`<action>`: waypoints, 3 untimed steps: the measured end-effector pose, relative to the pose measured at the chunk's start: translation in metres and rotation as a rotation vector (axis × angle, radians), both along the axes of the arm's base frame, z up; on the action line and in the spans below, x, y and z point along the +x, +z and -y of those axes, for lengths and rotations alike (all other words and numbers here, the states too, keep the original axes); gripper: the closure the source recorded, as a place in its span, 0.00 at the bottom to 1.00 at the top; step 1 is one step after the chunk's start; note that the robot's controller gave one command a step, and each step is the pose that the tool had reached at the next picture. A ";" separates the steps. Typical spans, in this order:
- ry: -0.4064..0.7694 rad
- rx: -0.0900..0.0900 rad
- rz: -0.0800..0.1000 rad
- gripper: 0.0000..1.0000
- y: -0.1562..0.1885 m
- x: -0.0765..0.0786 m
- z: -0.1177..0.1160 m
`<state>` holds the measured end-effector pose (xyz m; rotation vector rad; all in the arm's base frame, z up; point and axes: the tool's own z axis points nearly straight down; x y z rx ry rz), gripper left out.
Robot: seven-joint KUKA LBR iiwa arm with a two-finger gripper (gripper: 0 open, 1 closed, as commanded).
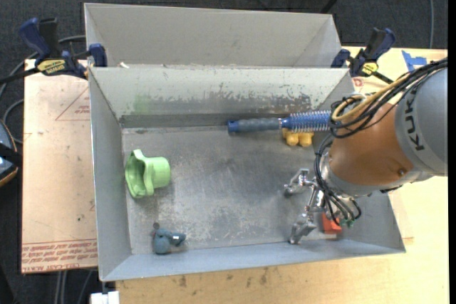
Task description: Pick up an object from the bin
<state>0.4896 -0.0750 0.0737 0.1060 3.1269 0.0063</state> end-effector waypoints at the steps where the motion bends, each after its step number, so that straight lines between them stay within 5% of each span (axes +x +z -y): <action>1: -0.119 0.001 -0.011 0.00 0.027 -0.005 0.058; 2: 0.549 -0.007 -0.009 0.00 0.026 0.000 0.074; 3: 0.948 0.014 -0.008 0.00 0.000 0.011 0.062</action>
Offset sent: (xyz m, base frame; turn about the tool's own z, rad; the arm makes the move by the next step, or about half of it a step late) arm -0.0055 -0.0589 0.0263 0.1171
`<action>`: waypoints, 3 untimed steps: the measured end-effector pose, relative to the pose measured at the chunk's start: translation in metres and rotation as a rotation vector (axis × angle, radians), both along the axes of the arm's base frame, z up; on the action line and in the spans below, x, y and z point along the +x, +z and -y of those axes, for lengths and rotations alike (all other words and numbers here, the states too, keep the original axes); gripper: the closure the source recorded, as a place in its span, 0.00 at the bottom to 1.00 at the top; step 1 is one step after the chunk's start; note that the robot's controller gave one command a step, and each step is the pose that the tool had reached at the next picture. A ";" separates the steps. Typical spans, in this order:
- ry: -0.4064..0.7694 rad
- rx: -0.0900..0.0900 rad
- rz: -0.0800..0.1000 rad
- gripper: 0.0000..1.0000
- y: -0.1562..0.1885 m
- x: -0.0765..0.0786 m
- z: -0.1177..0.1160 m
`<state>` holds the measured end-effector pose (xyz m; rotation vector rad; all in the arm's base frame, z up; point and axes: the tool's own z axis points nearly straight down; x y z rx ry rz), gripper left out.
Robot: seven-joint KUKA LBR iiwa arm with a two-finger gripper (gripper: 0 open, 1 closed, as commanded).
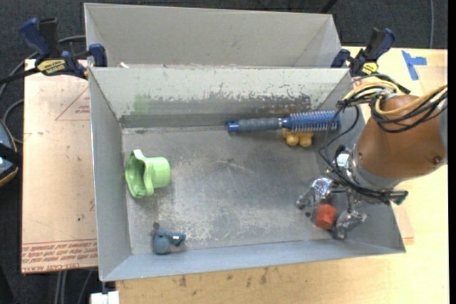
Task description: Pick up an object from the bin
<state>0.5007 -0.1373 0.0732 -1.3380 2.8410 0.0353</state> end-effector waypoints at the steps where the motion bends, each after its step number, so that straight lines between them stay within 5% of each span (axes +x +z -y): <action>1: 0.432 0.009 0.009 0.00 0.000 0.013 -0.001; 2: 0.432 -0.002 0.017 1.00 0.001 0.015 0.004; 3: 0.429 -0.019 0.021 1.00 0.065 0.017 0.002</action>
Offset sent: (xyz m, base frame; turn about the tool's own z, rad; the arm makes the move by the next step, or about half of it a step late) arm 0.0116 -0.0159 -0.0032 -0.4334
